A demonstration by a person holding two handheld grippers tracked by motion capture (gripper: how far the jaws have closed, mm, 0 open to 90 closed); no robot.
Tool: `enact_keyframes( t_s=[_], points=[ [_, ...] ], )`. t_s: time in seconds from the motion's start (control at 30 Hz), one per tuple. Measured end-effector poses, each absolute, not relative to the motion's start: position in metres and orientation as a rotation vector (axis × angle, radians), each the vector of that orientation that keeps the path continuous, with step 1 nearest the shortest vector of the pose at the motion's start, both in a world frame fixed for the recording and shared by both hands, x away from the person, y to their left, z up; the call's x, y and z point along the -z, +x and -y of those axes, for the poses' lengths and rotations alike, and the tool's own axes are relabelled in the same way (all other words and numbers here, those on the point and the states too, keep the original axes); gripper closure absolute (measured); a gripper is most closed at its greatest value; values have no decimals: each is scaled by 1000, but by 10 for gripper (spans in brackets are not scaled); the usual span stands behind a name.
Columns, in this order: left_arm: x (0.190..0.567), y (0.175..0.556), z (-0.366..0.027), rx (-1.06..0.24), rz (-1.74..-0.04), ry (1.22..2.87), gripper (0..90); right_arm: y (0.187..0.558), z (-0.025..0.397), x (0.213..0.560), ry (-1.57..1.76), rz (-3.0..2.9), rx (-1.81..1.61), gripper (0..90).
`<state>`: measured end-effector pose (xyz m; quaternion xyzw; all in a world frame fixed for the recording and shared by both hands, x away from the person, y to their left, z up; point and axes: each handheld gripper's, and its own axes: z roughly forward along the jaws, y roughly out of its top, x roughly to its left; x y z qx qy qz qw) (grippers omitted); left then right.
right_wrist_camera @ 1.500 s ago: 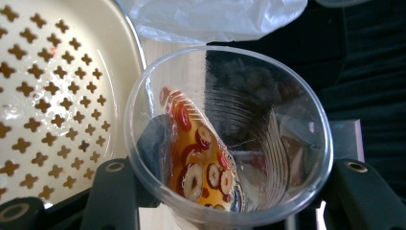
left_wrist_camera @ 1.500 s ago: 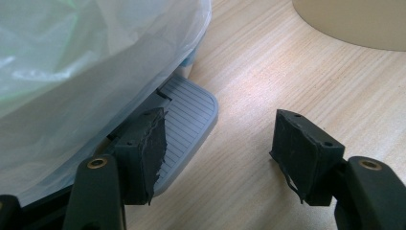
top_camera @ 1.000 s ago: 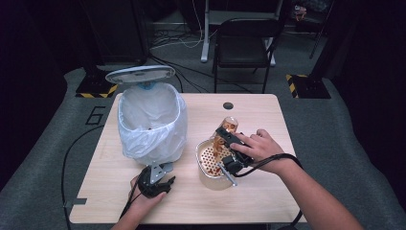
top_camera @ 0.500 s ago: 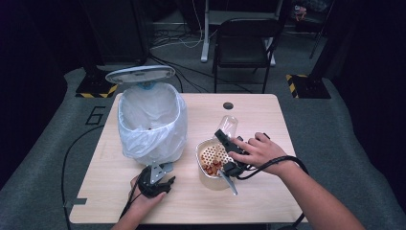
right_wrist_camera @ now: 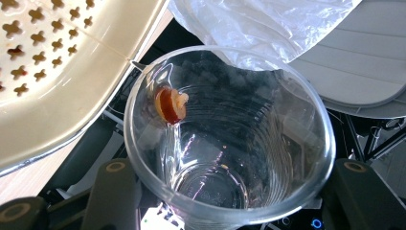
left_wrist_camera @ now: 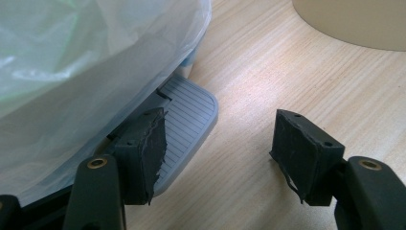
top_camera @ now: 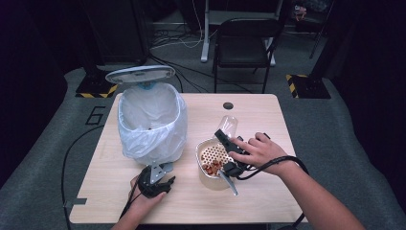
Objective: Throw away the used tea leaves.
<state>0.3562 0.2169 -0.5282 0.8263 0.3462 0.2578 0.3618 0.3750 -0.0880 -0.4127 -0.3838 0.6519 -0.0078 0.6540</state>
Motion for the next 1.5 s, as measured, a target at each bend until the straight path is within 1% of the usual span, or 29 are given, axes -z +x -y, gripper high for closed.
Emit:
enact_keyframes(
  t_s=[0.4, 0.57, 0.8, 1.07, 1.27, 1.5],
  points=[
    [528, 356, -217, -669, -893, 2124, 362, 374, 89, 411, -865, -1498, -7, 430],
    [528, 356, -217, -668, -889, 2122, 363, 374, 88, 402, -842, -1529, -54, 428],
    [528, 356, -217, -667, -890, 2121, 363, 379, 91, 388, -628, -1685, -266, 428],
    [528, 356, -217, -655, -892, 2123, 362, 403, 106, 364, -246, -1891, -572, 428],
    [528, 356, -217, -658, -891, 2123, 363, 426, 125, 357, 73, -2000, -744, 428],
    [528, 356, -217, -658, -890, 2123, 363, 440, 147, 356, 440, -2059, -915, 429]
  ],
)
